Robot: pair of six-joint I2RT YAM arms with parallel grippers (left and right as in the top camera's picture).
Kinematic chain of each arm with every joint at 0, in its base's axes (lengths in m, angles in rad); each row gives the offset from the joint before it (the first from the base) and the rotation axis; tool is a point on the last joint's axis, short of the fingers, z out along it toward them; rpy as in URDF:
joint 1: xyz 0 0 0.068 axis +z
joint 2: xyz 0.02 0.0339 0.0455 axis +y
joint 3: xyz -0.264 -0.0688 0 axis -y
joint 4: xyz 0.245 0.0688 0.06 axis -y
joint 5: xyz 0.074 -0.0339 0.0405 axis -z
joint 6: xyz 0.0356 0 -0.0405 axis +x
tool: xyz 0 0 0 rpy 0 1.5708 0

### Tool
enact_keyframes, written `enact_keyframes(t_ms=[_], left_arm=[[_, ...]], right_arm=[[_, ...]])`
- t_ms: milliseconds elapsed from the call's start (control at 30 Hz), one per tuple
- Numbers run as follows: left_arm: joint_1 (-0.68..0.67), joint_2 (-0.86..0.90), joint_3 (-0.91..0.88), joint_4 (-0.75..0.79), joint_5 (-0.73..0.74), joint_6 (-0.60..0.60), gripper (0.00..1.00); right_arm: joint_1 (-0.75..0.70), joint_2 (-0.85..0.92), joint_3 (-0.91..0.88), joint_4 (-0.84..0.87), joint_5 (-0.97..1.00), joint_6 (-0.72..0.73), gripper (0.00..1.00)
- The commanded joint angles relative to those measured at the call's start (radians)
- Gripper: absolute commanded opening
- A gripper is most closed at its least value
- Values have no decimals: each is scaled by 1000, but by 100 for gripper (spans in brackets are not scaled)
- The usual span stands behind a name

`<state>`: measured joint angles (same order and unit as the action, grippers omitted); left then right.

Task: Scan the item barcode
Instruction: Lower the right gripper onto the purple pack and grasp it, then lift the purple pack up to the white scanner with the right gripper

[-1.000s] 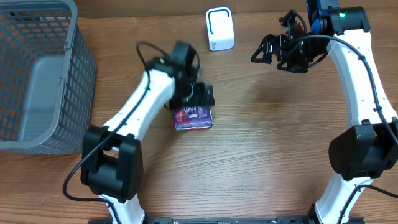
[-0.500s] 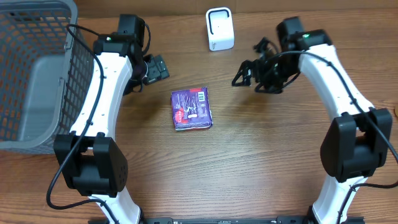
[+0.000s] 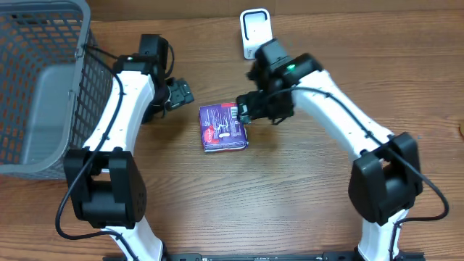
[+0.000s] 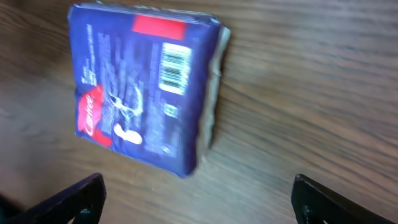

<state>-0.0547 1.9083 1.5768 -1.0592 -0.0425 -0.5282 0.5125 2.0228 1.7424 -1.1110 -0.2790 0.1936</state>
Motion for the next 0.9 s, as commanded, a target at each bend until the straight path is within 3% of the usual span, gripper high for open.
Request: enact_keyframes(t_ms=[0,133,233,333,733,867], left_arm=[[40,1,-3,-9,-11,-55,100],[36,1,-13,-45,-9,-55,96],[32,1,-38,-30,-12,-52,96],[34,1,-71,23,-17,-53,92],[70,1,-105,67,-45,-64,90],[71,1,-105,64,-47,-64,90]], right_arm=[[72,-14,7,52,159,116,96],[92,-14,7,104,108,204,90],[105,-14,7,146,-36,203,90],[132,-14,4,173,-54,203,83],[335,-10,-40,262,423,197,73],[373,-3,-58,327,459,197,72]])
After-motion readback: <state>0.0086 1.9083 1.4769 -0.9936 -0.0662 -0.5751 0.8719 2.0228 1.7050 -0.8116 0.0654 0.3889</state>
